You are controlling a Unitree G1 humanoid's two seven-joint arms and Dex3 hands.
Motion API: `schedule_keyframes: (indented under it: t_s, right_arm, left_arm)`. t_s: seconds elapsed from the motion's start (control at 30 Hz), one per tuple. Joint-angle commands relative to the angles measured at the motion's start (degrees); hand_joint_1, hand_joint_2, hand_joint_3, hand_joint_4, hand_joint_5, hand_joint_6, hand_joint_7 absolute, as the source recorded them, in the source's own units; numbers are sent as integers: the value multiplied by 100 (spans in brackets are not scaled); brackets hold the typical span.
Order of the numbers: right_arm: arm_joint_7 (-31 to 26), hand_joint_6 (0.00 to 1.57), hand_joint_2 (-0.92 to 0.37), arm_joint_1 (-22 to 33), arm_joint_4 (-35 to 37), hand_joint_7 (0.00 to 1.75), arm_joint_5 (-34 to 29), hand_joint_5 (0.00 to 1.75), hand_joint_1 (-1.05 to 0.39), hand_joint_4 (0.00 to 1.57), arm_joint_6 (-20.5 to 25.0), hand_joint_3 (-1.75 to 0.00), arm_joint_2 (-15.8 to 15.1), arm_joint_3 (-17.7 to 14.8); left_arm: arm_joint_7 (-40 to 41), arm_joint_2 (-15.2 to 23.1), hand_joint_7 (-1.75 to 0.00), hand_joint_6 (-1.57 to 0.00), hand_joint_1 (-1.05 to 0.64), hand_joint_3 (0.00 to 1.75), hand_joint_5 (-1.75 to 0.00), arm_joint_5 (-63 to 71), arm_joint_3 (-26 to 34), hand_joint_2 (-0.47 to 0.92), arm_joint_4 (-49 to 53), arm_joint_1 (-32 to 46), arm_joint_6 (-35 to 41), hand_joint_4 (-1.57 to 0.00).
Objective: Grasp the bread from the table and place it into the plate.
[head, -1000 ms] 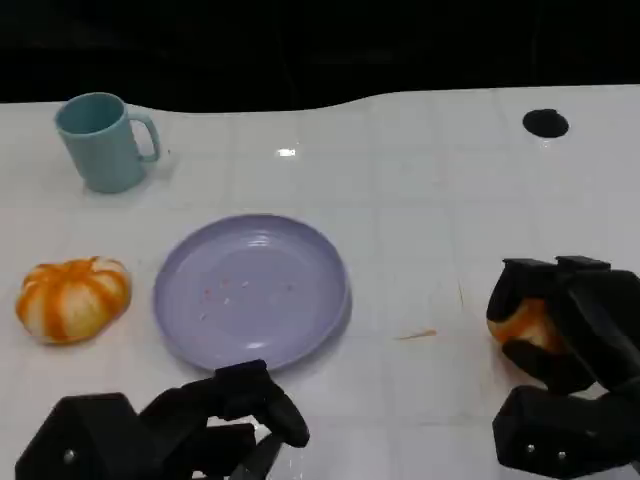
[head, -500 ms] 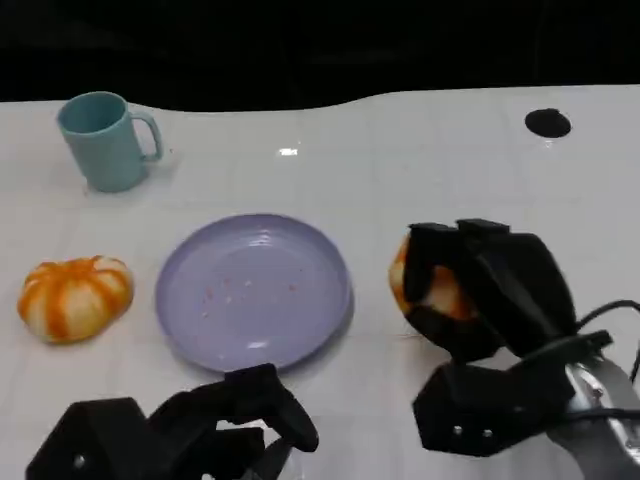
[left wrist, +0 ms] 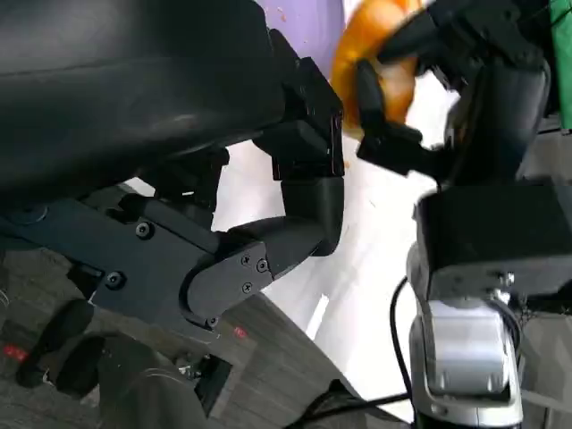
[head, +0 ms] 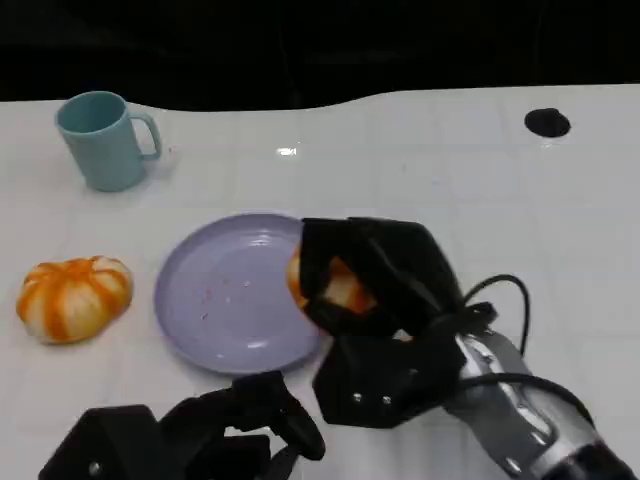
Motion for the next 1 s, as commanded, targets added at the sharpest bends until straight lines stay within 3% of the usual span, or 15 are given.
schedule_keyframes:
  t_s: [0.03, 0.07, 0.1, 0.13, 0.2, 0.27, 0.37, 0.47, 0.5, 0.53, 0.57, 0.6, 0.7, 0.8, 1.0]
  right_arm:
    - [12, 66, -39, -451, 504, 175, 168, 175, -15, 92, 34, -124, 259, 9]
    - [28, 65, -39, -536, 614, 173, 188, 175, -16, 92, 50, -124, 329, 15]
    - [33, 67, -42, -615, 722, 137, 203, 175, -16, 89, 56, -117, 392, 22]
    - [43, 71, -43, -697, 830, 123, 221, 175, -17, 88, 73, -115, 455, 33]
    - [76, 69, -42, -879, 1074, 151, 275, 175, -17, 88, 101, -118, 598, 52]
    - [99, 66, -42, -1052, 1311, 168, 305, 175, -16, 89, 169, -120, 730, 67]
    - [292, 63, -44, -1252, 1516, 174, 327, 175, -19, 87, 508, -119, 866, 82]
    - [873, 76, -55, -1414, 1599, 87, 494, 174, -21, 74, 885, -87, 948, 48]
    - [1082, 73, -60, -1439, 1587, 59, 570, 163, -23, 64, 941, -73, 940, 42]
    - [1275, 74, -64, -1465, 1567, 42, 599, 156, -25, 58, 968, -63, 899, 74]
    - [1486, 71, -68, -1500, 1535, 28, 570, 130, -28, 44, 981, -54, 825, 153]
    - [1674, 59, -79, -1531, 1498, 13, 529, 87, -37, 30, 992, -37, 755, 227]
    - [2107, 40, -91, -1589, 1357, 1, 386, 44, -54, 8, 1140, -23, 601, 427]
    - [2360, 30, -92, -1555, 1144, 0, 382, 34, -62, 1, 1326, -24, 546, 499]
    - [2587, 24, -92, -1549, 864, 0, 255, 32, -70, 1, 1585, -30, 462, 666]
  left_arm:
    - [66, 19, -160, -60, -34, 89, -175, 40, -14, 72, 3, -20, 6, -74]
    - [61, 19, -160, -60, -34, 90, -175, 47, -20, 72, 14, -22, -13, -74]
    - [55, 18, -160, -60, -34, 90, -175, 46, -23, 72, 22, -25, -23, -73]
    - [50, 17, -160, -60, -34, 90, -175, 43, -26, 72, 25, -28, -22, -74]
    - [54, 16, -160, -60, -34, 91, -175, 50, -38, 71, 24, -36, 10, -75]
    - [66, 12, -160, -60, -34, 92, -175, 55, -47, 71, 13, -37, 42, -75]
    - [93, 24, -160, -61, -34, 92, -175, 108, -88, 71, -25, -37, 87, -75]
    - [106, 12, -160, -61, -34, 93, -175, 120, -105, 70, -79, -30, 151, -75]
    - [110, 9, -160, -61, -34, 93, -175, 119, -105, 70, -91, -30, 172, -75]
    - [117, 11, -160, -61, -34, 93, -175, 121, -108, 70, -100, -31, 188, -75]
    - [127, 19, -160, -61, -33, 94, -175, 128, -114, 70, -112, -35, 212, -75]
    - [136, 22, -160, -61, -33, 94, -175, 123, -115, 70, -120, -39, 238, -75]
    - [149, 37, -160, -60, -32, 96, -175, 122, -118, 69, -125, -52, 250, -75]
    - [137, 46, -160, -60, -32, 97, -175, 122, -112, 69, -99, -64, 185, -75]
    - [156, 44, -160, -61, -33, 98, -175, 117, -104, 68, -111, -73, 253, -75]
